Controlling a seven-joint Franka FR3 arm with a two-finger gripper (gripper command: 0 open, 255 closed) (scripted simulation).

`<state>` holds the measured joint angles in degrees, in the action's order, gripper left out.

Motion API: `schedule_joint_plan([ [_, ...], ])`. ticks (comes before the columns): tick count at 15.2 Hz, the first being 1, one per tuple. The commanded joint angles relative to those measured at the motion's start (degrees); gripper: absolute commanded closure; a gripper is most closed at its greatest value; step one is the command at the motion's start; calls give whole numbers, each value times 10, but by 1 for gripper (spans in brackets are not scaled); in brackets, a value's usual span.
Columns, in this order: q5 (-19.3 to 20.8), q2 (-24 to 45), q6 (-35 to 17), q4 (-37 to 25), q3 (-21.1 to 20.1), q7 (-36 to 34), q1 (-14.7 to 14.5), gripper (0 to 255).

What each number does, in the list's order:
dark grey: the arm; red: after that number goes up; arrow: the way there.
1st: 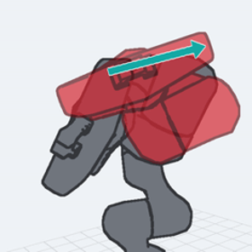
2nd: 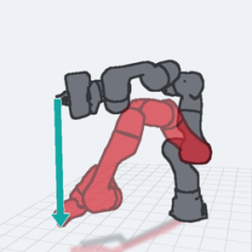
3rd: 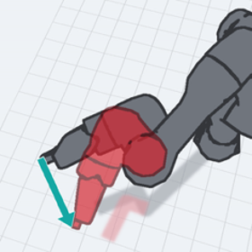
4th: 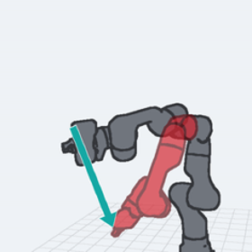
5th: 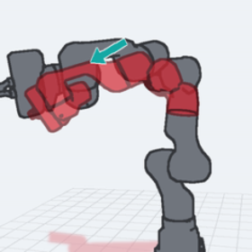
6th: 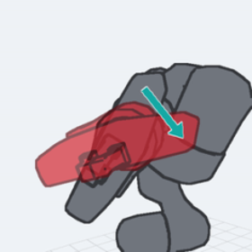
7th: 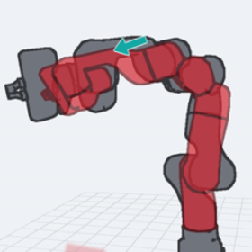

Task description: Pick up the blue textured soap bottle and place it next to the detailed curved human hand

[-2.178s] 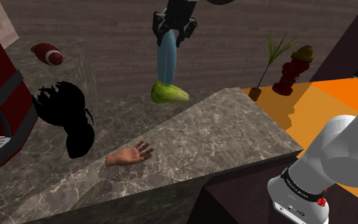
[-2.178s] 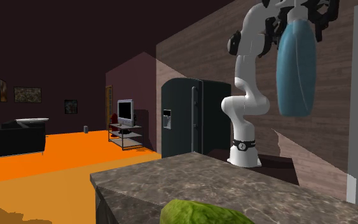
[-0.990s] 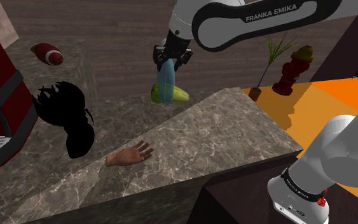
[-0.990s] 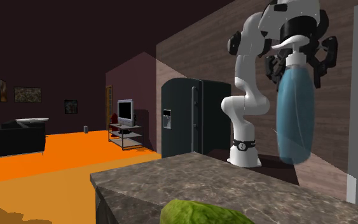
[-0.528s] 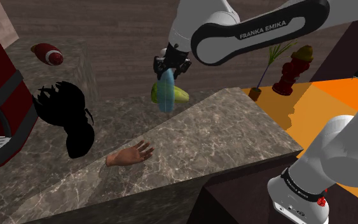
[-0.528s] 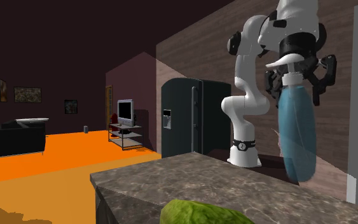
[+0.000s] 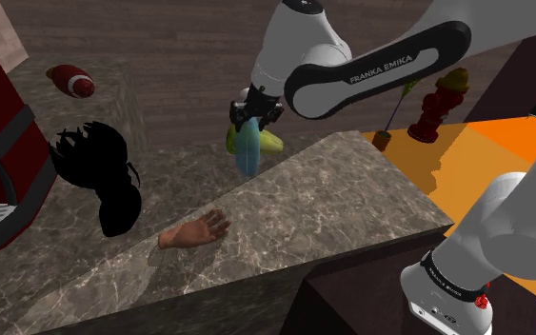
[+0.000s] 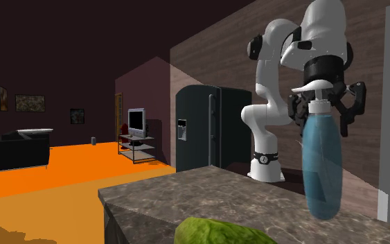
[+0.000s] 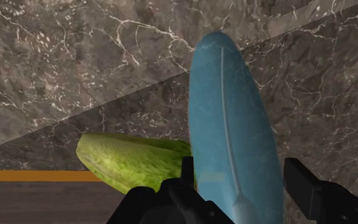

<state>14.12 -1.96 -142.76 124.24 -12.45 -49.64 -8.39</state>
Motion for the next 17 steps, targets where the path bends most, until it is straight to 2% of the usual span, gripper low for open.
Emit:
schedule_joint_plan([
  [1, 7, 6, -16, 9, 0, -7, 1, 255],
  [17, 88, 77, -121, 52, 10, -80, 1, 255],
])
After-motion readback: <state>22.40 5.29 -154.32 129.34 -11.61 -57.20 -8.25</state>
